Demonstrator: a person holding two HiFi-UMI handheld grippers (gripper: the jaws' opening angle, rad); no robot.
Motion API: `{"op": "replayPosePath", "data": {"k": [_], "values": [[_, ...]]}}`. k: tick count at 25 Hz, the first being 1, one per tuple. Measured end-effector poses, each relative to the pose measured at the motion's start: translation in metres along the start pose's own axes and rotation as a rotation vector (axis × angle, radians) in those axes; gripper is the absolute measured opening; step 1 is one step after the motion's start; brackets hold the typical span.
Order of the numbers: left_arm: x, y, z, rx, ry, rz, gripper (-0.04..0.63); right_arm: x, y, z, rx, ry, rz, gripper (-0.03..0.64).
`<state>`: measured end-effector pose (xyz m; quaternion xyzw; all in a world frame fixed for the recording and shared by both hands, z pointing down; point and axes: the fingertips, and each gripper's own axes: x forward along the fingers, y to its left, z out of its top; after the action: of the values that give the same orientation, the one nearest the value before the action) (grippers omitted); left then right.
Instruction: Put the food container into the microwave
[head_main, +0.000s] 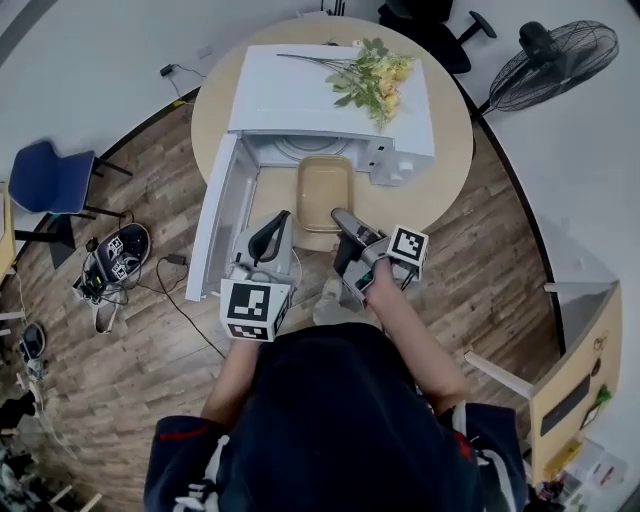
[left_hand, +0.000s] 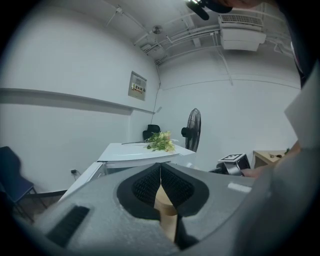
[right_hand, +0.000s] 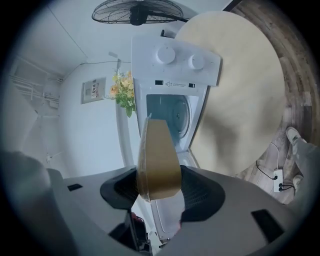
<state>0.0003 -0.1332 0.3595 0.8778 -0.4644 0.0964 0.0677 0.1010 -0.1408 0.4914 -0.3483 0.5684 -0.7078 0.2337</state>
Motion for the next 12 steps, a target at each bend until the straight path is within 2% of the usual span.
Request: {"op": "replayPosePath", "data": {"k": [12], "values": [[0.044,0.005,-0.015,-0.059,0.023,0.055,0.017,0.014,-0.016,0.042,0.019,0.043,-0.044,0.229]]}}
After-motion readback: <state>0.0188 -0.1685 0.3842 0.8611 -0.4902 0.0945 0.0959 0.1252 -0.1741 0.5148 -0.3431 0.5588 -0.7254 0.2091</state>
